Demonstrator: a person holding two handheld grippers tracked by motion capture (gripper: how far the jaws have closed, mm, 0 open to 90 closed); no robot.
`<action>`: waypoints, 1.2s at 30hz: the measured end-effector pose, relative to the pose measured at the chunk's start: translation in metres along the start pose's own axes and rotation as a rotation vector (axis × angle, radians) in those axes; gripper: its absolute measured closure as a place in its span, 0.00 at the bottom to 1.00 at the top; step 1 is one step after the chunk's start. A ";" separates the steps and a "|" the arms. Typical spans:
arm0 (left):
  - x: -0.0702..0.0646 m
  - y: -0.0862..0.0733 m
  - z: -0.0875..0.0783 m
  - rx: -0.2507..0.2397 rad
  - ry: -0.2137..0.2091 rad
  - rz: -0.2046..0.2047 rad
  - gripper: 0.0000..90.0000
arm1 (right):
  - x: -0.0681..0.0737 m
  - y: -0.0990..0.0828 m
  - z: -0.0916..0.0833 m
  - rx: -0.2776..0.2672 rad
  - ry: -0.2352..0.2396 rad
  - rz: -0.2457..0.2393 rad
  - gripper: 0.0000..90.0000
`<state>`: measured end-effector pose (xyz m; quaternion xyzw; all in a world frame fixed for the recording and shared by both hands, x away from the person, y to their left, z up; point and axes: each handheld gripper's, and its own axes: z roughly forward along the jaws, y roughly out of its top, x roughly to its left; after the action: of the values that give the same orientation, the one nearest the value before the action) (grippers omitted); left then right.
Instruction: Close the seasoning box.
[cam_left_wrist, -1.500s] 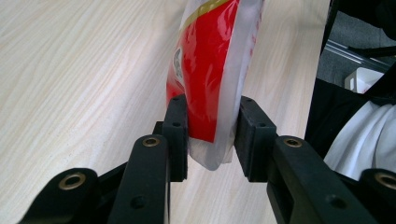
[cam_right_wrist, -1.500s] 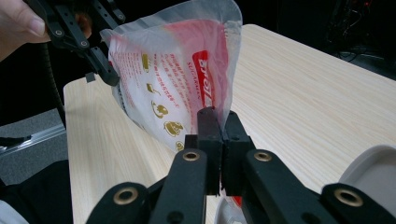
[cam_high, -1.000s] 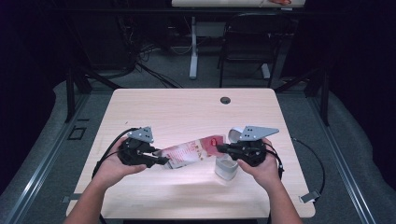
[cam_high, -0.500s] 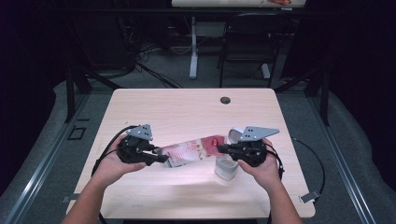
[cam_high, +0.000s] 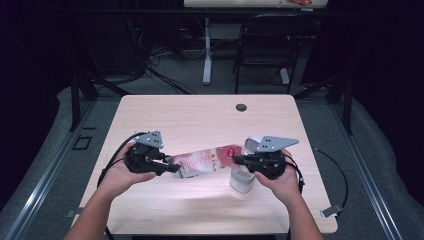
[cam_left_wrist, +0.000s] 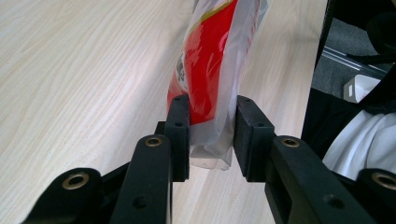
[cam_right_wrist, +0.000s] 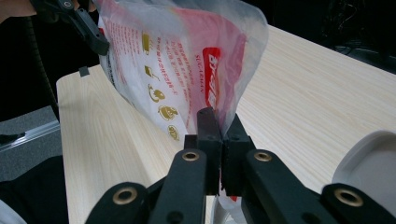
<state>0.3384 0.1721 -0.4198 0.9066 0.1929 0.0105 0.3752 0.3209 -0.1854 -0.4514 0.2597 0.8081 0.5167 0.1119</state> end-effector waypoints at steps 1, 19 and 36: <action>0.000 0.000 0.000 0.000 0.000 0.001 0.78 | 0.000 0.000 0.000 -0.001 0.002 0.001 0.99; 0.001 0.007 -0.005 -0.002 0.003 0.010 0.78 | -0.002 -0.002 0.000 0.001 0.003 0.011 0.99; -0.001 0.011 -0.009 -0.005 0.007 0.017 0.79 | -0.002 -0.003 0.000 0.001 0.004 0.014 0.99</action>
<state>0.3397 0.1708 -0.4057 0.9071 0.1865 0.0176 0.3769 0.3216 -0.1872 -0.4541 0.2646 0.8066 0.5177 0.1066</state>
